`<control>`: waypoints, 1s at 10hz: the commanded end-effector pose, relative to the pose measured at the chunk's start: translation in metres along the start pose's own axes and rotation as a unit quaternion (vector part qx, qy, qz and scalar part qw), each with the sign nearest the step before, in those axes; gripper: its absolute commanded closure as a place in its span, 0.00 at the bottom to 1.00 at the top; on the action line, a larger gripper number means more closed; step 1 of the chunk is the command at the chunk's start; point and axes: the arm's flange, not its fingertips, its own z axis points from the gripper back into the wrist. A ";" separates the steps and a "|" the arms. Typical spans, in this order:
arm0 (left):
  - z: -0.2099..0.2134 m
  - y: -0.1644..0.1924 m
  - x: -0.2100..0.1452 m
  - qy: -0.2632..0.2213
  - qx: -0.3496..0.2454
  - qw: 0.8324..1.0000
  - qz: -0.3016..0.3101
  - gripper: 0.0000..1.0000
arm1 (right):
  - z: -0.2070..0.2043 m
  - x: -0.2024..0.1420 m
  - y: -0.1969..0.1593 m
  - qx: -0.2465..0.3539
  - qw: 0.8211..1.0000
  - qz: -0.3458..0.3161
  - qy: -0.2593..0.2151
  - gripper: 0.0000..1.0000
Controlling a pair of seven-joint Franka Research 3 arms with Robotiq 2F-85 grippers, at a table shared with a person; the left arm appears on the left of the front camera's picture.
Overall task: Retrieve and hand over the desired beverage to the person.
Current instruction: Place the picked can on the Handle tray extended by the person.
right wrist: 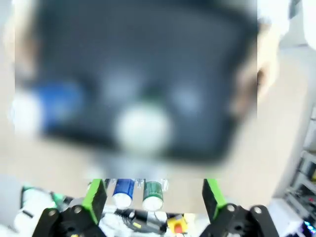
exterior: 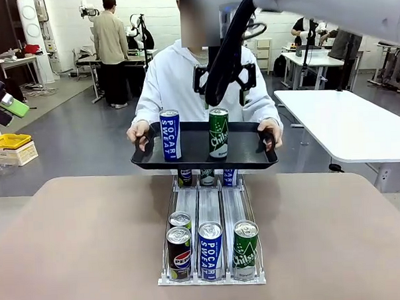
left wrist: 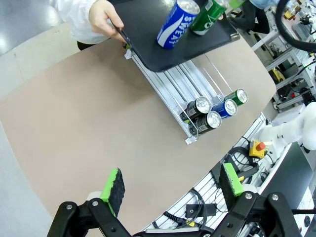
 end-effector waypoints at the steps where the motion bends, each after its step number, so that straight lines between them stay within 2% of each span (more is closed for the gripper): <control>1: 0.000 0.001 0.000 -0.003 -0.005 1.000 -0.003 0.00 | 0.017 -0.068 -0.041 0.019 1.000 -0.019 -0.012 0.00; 2: 0.000 0.001 0.000 -0.003 -0.005 1.000 -0.003 0.00 | 0.018 -0.089 -0.062 0.024 0.999 -0.027 -0.017 0.00; 5: 0.000 0.001 0.000 -0.003 -0.005 1.000 -0.003 0.00 | -0.020 -0.138 -0.108 0.013 0.999 -0.040 0.004 0.00; 8: 0.000 0.001 0.000 -0.003 -0.005 1.000 -0.003 0.00 | -0.033 -0.135 -0.125 0.042 0.997 -0.060 0.021 0.00; 9: 0.000 0.001 0.000 -0.003 -0.005 1.000 -0.003 0.00 | -0.018 -0.130 -0.122 0.009 0.998 -0.059 0.021 0.00; 10: 0.000 0.001 0.000 -0.003 -0.005 1.000 -0.003 0.00 | -0.018 -0.130 -0.122 0.009 0.998 -0.059 0.021 0.00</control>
